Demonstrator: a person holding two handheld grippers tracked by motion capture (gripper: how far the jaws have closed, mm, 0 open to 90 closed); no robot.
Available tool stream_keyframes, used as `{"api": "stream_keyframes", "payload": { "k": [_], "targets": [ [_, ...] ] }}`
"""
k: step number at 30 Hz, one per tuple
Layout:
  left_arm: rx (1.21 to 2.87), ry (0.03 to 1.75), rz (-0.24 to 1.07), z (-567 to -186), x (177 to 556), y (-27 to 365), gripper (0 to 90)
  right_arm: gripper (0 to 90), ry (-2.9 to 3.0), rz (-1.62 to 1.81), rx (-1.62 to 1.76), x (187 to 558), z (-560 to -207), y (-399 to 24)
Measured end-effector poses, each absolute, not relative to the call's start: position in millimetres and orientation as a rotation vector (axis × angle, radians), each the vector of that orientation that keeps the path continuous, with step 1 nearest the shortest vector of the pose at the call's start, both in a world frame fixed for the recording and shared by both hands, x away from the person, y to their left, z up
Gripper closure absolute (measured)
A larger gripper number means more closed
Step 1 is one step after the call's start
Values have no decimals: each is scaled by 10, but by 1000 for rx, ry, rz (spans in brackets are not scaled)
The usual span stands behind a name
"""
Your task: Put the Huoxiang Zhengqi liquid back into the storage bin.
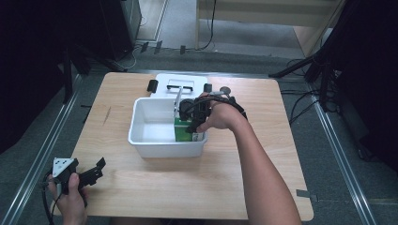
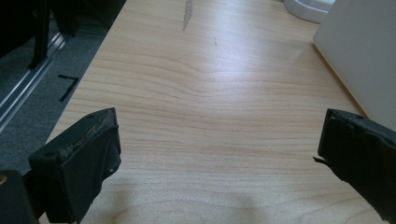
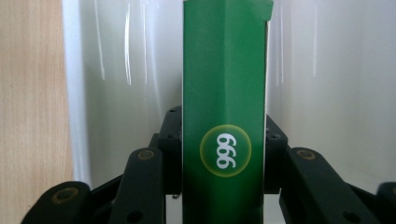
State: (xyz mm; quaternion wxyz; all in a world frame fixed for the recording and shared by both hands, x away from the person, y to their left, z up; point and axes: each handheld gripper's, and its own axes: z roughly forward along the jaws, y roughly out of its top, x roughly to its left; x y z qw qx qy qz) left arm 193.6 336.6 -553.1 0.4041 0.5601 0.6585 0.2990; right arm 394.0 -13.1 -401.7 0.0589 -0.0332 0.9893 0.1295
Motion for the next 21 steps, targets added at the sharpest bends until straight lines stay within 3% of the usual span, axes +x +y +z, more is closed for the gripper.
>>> {"api": "stream_keyframes", "payload": {
  "k": [10,21],
  "targets": [
    [1415,1664,752,-5530,1935,3368,0,610,3016,393,-35,3963,-4059,-144],
    [1414,1664,751,-5531,1936,3370,0,390,3012,416,111,3974,-3973,-203]
  ]
}}
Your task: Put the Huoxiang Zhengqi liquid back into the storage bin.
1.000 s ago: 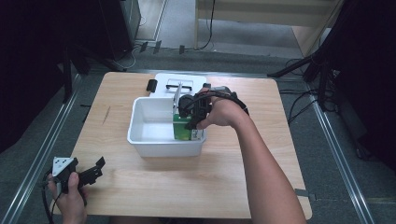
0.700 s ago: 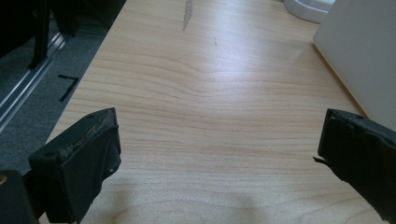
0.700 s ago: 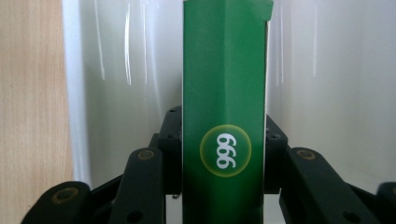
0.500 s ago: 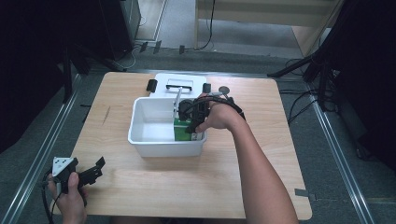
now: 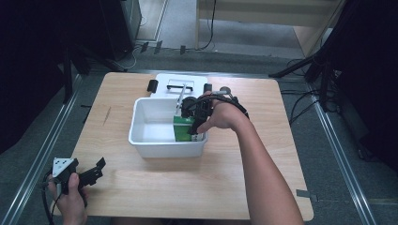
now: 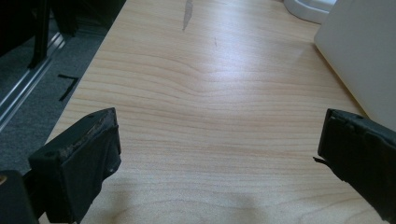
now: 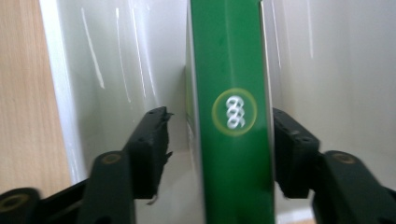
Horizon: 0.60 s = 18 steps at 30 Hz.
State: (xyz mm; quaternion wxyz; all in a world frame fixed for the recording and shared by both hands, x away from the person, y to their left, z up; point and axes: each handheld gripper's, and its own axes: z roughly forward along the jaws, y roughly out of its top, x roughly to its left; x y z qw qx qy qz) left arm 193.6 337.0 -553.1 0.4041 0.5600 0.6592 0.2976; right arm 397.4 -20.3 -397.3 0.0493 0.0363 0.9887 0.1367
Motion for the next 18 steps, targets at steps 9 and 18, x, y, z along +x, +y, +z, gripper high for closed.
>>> {"api": "stream_keyframes", "payload": {
  "k": [9,18],
  "targets": [
    [1416,1665,753,-5530,1936,3368,0,277,2939,533,380,3942,-3670,-286],
    [1417,1665,758,-5529,1935,3366,0,245,2845,671,559,3847,-3501,-497]
  ]
}}
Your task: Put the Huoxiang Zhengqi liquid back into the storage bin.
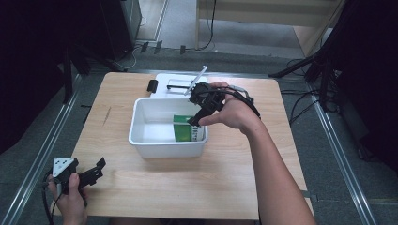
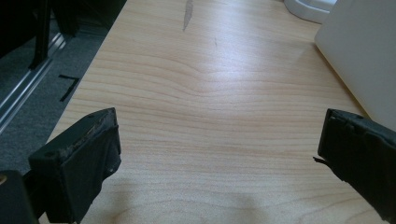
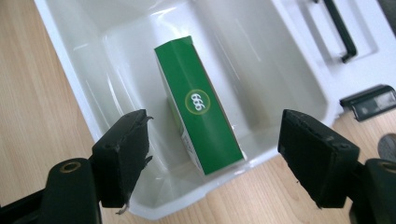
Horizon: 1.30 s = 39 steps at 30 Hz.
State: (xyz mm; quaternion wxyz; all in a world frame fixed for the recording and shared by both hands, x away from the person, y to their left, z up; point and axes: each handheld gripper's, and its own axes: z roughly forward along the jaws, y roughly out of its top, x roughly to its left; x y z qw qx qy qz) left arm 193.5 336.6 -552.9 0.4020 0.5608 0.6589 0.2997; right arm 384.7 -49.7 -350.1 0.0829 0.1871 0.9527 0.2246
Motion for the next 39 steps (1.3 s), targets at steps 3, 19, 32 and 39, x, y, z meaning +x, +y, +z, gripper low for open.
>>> {"api": "stream_keyframes", "payload": {
  "k": [3,19,32,39],
  "targets": [
    [1419,1665,759,-5529,1934,3365,0,257,2813,718,629,3826,-3480,-605],
    [1422,1663,766,-5529,1935,3358,0,230,2518,940,1027,3650,-3599,-1474],
    [1425,1663,766,-5528,1933,3352,0,0,2286,990,1188,3384,-3918,-1948],
    [1424,1663,766,-5528,1933,3353,0,0,2191,1019,1217,3200,-4135,-2185]
  ]
}}
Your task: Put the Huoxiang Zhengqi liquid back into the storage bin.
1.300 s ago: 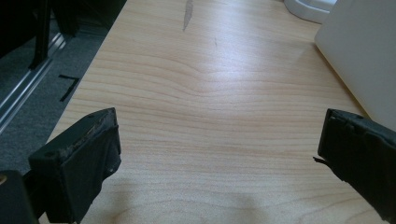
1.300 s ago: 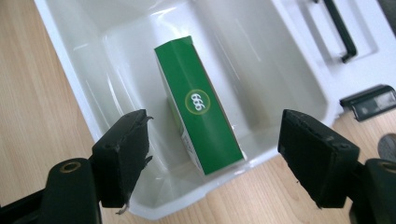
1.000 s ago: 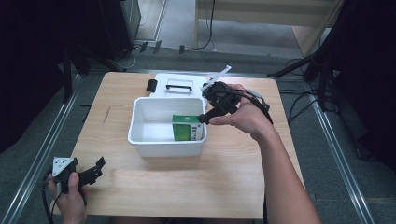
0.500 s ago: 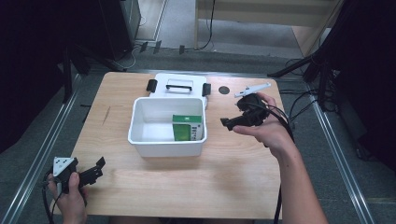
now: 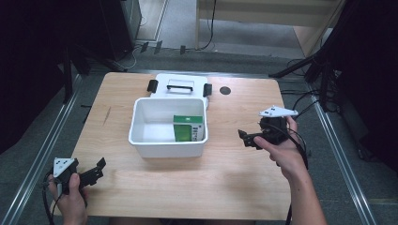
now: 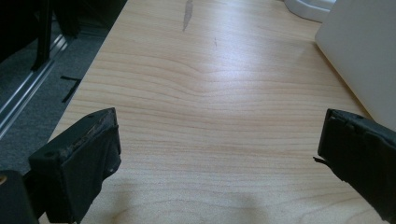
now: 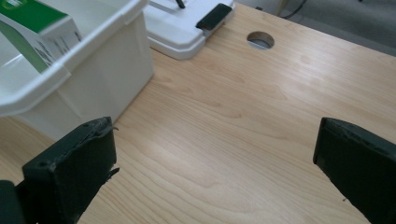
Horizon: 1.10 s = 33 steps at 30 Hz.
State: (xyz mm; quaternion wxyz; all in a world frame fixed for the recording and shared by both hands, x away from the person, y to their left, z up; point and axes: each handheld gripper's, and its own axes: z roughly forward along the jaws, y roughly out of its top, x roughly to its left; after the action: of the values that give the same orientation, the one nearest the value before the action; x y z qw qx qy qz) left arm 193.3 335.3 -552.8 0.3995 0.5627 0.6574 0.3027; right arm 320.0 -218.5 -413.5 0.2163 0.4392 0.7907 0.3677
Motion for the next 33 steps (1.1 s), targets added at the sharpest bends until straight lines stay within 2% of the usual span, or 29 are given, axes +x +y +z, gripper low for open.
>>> {"api": "stream_keyframes", "payload": {
  "k": [18,33],
  "targets": [
    [1429,1658,775,-5527,1927,3345,0,0,2041,1022,1378,2743,-4948,-2779],
    [1428,1657,777,-5527,1926,3344,0,9,1881,1044,1481,2393,-5308,-3255]
  ]
}}
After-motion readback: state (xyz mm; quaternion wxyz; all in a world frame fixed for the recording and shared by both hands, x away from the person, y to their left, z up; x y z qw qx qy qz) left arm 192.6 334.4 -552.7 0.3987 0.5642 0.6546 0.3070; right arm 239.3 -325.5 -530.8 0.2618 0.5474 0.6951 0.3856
